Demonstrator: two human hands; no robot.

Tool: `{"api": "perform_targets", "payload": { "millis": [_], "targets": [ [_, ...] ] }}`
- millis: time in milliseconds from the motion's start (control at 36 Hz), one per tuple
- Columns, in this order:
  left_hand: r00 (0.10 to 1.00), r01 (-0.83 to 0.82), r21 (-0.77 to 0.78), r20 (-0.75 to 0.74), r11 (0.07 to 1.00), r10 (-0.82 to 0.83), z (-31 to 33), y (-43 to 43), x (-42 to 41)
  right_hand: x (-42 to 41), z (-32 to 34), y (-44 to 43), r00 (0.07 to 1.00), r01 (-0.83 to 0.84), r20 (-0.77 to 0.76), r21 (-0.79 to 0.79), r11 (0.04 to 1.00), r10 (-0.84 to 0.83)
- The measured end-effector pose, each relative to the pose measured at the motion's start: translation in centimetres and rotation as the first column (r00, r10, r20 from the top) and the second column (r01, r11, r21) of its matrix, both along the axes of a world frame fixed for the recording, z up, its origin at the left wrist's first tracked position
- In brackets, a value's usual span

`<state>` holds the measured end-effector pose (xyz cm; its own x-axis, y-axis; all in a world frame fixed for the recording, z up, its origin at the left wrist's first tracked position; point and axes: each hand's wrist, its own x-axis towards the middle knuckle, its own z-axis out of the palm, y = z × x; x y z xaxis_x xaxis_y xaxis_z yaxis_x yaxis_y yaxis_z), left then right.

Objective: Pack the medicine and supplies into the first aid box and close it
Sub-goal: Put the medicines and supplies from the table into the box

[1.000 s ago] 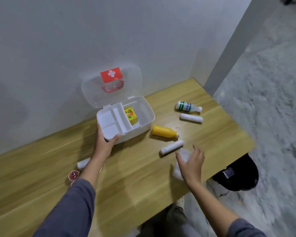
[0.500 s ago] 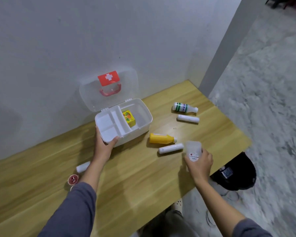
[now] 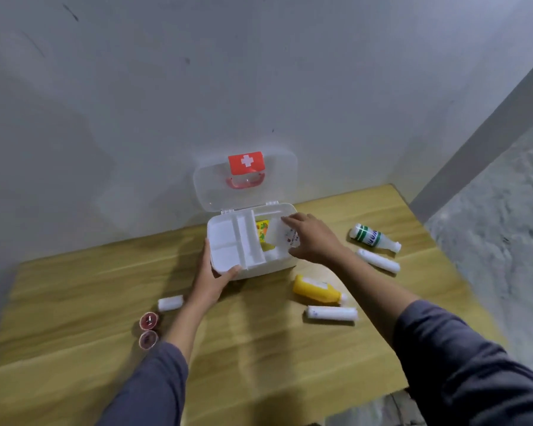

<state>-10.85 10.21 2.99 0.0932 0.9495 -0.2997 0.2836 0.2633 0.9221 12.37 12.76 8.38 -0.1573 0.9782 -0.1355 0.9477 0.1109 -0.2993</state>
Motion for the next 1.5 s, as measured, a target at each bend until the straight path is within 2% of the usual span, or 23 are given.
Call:
{"api": "perform_targets", "payload": {
  "millis": [111, 222, 333, 417, 528, 583, 694, 806, 861, 1000, 1139, 1194, 1278, 1361, 1444, 1500],
  "targets": [
    [1.000, -0.020, -0.032, 0.011, 0.999, 0.021, 0.0, 0.2, 0.1, -0.8, -0.8, 2.9, 0.988, -0.133, 0.072, -0.038, 0.990, 0.135],
    [1.000, -0.024, -0.047, -0.012, 0.999, 0.023, -0.1, 0.2, -0.1, -1.8, -1.5, 5.2, 0.972, -0.235, -0.007, -0.080, 0.969, 0.235],
    [0.998, -0.056, -0.048, -0.012, 0.997, 0.055, 0.0, 0.1, 0.1, -2.7, -2.7, 6.4, 0.961, -0.266, -0.114, -0.128, 0.955, 0.252],
    [0.998, -0.068, -0.045, 0.006, 0.997, 0.068, -0.1, -0.1, 0.2, -2.9, -3.4, 5.7, 0.959, -0.170, -0.239, -0.047, 0.984, 0.154],
    [0.998, -0.063, -0.035, 0.002, 0.997, 0.063, -0.2, -0.1, 0.2, -3.2, -4.1, 3.8, 0.955, 0.118, -0.283, 0.086, 0.989, -0.089],
    [0.998, -0.059, -0.036, 0.005, 0.998, 0.060, -0.2, -0.1, 0.1, -3.4, -4.1, 3.1, 0.931, 0.219, -0.301, 0.015, 0.976, -0.205],
    [0.998, -0.056, -0.040, -0.001, 0.998, 0.056, -0.4, 0.0, 0.0, -3.9, -4.5, 3.1, 0.897, 0.301, -0.289, -0.155, 0.941, -0.334],
    [0.997, -0.079, -0.040, 0.015, 0.996, 0.080, -0.4, -0.1, 0.1, -3.9, -4.5, 4.2, 0.781, 0.380, -0.373, -0.351, 0.856, -0.500],
    [0.997, -0.080, -0.033, 0.018, 0.996, 0.080, -0.5, 0.0, 0.1, -4.1, -4.4, 4.6, 0.747, 0.372, -0.408, -0.399, 0.838, -0.525],
    [0.996, -0.081, -0.034, 0.040, 0.996, 0.083, -0.6, 0.2, 0.3, -5.4, -4.2, 4.7, 0.736, 0.340, -0.426, -0.440, 0.831, -0.526],
    [0.998, -0.067, -0.027, 0.008, 0.997, 0.068, -0.8, 0.1, -0.1, -6.1, -4.3, 4.6, 0.761, 0.341, -0.399, -0.425, 0.838, -0.512],
    [0.998, -0.061, -0.029, 0.010, 0.998, 0.061, -0.8, 0.1, -0.2, -5.8, -4.1, 4.2, 0.746, 0.357, -0.437, -0.374, 0.856, -0.502],
    [0.998, -0.055, -0.033, 0.022, 0.998, 0.055, -0.7, 0.1, -0.2, -4.6, -3.4, 3.0, 0.684, 0.438, -0.551, -0.214, 0.873, -0.478],
    [0.998, -0.057, -0.012, 0.026, 0.998, 0.057, -0.6, 0.0, -0.1, -2.7, -2.6, 1.0, 0.603, 0.526, -0.670, -0.075, 0.847, -0.434],
    [0.998, -0.055, 0.011, 0.026, 0.998, 0.055, -0.7, 0.0, -0.1, -0.8, -2.4, -2.3, 0.512, 0.594, -0.762, -0.020, 0.804, -0.397],
    [0.999, -0.047, 0.023, 0.010, 0.999, 0.047, -0.8, 0.0, -0.1, 0.3, -3.1, -4.7, 0.487, 0.625, -0.776, -0.013, 0.781, -0.402]
  ]
}}
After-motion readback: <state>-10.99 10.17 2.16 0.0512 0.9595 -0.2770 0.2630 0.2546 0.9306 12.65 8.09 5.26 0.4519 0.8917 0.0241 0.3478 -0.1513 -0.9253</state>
